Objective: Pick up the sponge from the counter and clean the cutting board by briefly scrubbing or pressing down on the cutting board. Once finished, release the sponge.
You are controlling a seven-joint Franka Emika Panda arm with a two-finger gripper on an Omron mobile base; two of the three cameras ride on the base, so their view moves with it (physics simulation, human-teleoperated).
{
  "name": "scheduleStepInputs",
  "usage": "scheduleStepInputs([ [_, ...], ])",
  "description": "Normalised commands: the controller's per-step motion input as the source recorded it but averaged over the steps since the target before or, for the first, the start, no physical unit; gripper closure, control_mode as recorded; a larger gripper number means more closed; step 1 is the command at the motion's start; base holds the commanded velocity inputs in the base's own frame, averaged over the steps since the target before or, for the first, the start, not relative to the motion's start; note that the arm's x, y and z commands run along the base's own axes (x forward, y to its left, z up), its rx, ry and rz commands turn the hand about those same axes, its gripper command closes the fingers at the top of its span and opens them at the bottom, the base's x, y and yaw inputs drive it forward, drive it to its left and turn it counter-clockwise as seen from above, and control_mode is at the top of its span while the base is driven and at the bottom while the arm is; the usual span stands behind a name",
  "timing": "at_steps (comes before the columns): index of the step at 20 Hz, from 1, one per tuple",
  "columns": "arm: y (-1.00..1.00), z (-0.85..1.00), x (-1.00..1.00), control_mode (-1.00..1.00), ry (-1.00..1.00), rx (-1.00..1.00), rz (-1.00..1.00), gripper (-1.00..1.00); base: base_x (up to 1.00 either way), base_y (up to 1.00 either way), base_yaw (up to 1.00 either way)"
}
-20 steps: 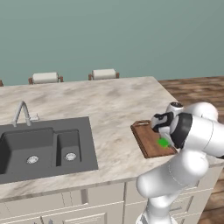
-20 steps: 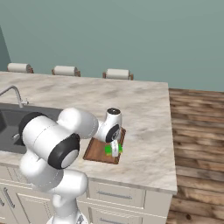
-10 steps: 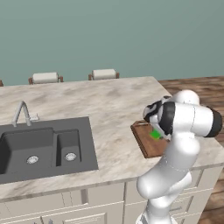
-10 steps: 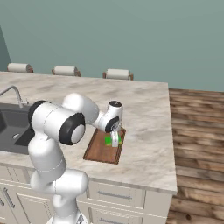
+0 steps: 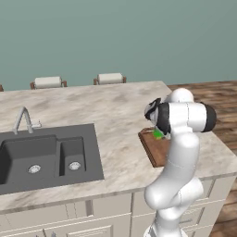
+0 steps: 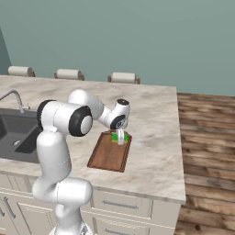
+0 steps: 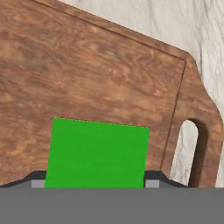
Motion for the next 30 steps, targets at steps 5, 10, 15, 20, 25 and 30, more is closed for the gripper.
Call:
scheduleStepInputs([
  [5, 0.18, -0.14, 0.47, -1.00, -0.07, 0.03, 0.00, 1.00, 0.00, 0.00, 0.00],
  [10, 0.32, -0.11, 0.16, -1.00, -0.07, 0.01, 0.00, 1.00, 0.00, 0.00, 0.00],
  [15, 0.66, -0.08, -0.14, -1.00, -0.02, 0.00, 0.00, 1.00, 0.00, 0.00, 0.00],
  [20, 0.81, 0.00, -0.14, -1.00, 0.00, 0.00, 0.00, 1.00, 0.00, 0.00, 0.00],
  [25, 0.65, 0.00, -0.24, -1.00, 0.02, 0.00, 0.00, 1.00, 0.00, 0.00, 0.00],
  [30, 0.01, -0.03, -0.54, -1.00, -0.03, 0.00, -0.02, 1.00, 0.00, 0.00, 0.00],
])
